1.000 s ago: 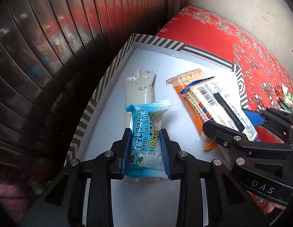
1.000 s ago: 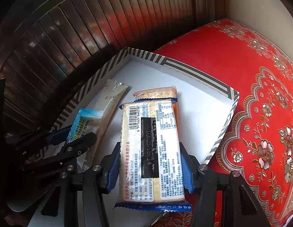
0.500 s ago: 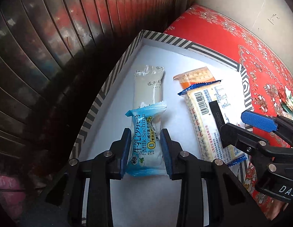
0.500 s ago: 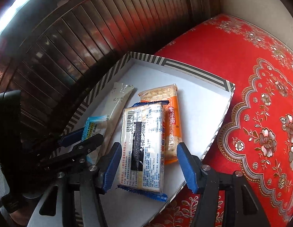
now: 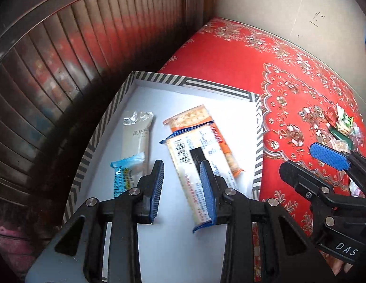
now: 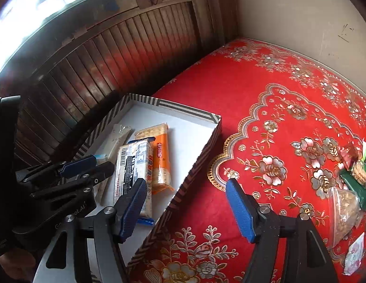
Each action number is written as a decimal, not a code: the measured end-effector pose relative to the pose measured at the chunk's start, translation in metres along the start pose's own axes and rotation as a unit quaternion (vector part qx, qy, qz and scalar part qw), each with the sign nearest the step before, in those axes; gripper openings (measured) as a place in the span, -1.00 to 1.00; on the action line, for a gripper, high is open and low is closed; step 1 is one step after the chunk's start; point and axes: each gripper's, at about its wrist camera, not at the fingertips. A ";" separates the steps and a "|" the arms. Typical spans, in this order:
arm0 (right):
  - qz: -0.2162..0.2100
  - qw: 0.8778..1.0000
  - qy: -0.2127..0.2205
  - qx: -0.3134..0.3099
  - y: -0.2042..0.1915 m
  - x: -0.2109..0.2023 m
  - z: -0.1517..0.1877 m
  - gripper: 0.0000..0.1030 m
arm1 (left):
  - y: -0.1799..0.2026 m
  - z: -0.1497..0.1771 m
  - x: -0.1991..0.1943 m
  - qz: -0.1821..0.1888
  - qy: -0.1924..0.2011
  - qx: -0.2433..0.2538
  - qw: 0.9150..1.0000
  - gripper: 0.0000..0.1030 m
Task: Organize snacks
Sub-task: 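Move both tools back over the remaining snacks on the table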
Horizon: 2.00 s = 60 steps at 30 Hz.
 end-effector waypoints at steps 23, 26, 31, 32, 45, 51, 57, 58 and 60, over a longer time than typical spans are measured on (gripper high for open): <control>0.132 0.986 0.007 0.101 0.152 -0.080 0.048 0.41 | 0.184 -0.011 0.000 0.106 -0.001 0.117 0.987 -0.39; 0.143 0.984 0.006 0.109 0.166 -0.090 0.055 0.42 | 0.201 -0.009 0.002 0.116 -0.007 0.128 0.985 -0.39; 0.157 0.979 0.003 0.126 0.189 -0.103 0.065 0.43 | 0.225 -0.006 0.003 0.127 -0.012 0.142 0.982 -0.39; 0.160 0.979 0.004 0.128 0.193 -0.105 0.067 0.43 | 0.229 -0.006 0.003 0.129 -0.013 0.143 0.981 -0.39; 0.179 0.970 0.000 0.166 0.247 -0.133 0.095 0.46 | 0.258 -0.009 0.015 0.151 -0.044 0.142 0.977 -0.39; 0.180 0.967 0.002 0.178 0.258 -0.139 0.103 0.47 | 0.280 -0.008 0.027 0.183 -0.075 0.132 0.971 -0.39; 0.177 0.968 -0.001 0.175 0.263 -0.143 0.107 0.48 | 0.310 -0.006 0.040 0.229 -0.100 0.142 0.958 -0.39; 0.177 0.968 -0.001 0.175 0.265 -0.144 0.108 0.48 | 0.314 -0.006 0.042 0.240 -0.103 0.152 0.953 -0.39; 0.178 0.968 0.001 0.178 0.268 -0.146 0.110 0.49 | 0.320 -0.005 0.044 0.264 -0.105 0.174 0.943 -0.39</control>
Point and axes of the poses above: each gripper's, at about its wrist camera, not at the fingertips, and x roughly the way its jaws point, y to its right, z to its underside, and after that the axes turned 10 degrees about y, right-handed
